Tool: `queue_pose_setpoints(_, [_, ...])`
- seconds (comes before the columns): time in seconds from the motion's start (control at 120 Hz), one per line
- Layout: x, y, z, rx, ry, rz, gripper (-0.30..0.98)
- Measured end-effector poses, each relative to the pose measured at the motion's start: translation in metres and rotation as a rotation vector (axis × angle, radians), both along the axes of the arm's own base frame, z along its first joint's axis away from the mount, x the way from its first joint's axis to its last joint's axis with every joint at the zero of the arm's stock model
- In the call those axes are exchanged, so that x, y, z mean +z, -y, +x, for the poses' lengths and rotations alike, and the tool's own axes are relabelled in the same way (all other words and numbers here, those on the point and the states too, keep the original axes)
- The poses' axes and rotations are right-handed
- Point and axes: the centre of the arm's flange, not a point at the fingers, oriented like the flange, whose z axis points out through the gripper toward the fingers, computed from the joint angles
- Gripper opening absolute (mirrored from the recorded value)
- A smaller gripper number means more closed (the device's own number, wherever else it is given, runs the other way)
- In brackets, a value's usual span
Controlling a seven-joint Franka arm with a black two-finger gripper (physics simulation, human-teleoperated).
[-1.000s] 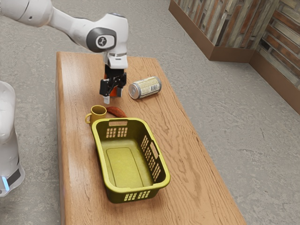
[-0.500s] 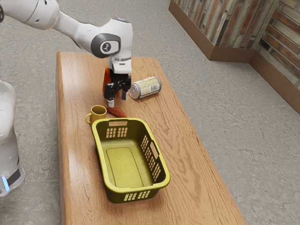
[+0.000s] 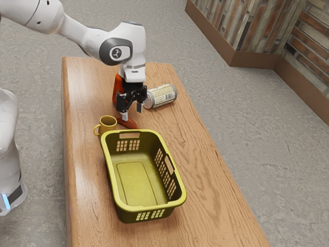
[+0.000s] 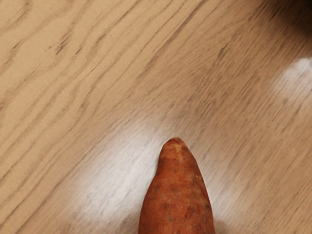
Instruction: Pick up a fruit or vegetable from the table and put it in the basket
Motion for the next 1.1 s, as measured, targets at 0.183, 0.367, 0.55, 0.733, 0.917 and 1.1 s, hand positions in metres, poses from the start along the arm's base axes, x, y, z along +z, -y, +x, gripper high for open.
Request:
queue_pose_setpoints(0.183, [-0.010, 0.002, -0.001, 0.004, -0.021, -0.011, 0.66])
queue_pose_setpoints(0.367, [-0.019, 0.003, -0.003, 0.009, -0.037, -0.022, 0.66])
queue_pose_setpoints(0.55, [-0.027, 0.003, -0.001, 0.013, -0.052, -0.025, 0.66])
queue_pose_setpoints(0.733, [-0.031, 0.004, 0.001, 0.013, -0.058, -0.023, 0.66])
queue_pose_setpoints(0.917, [-0.035, 0.004, 0.002, 0.014, -0.065, -0.021, 0.60])
queue_pose_setpoints(1.1, [-0.038, 0.005, 0.005, 0.019, -0.060, -0.023, 0.62])
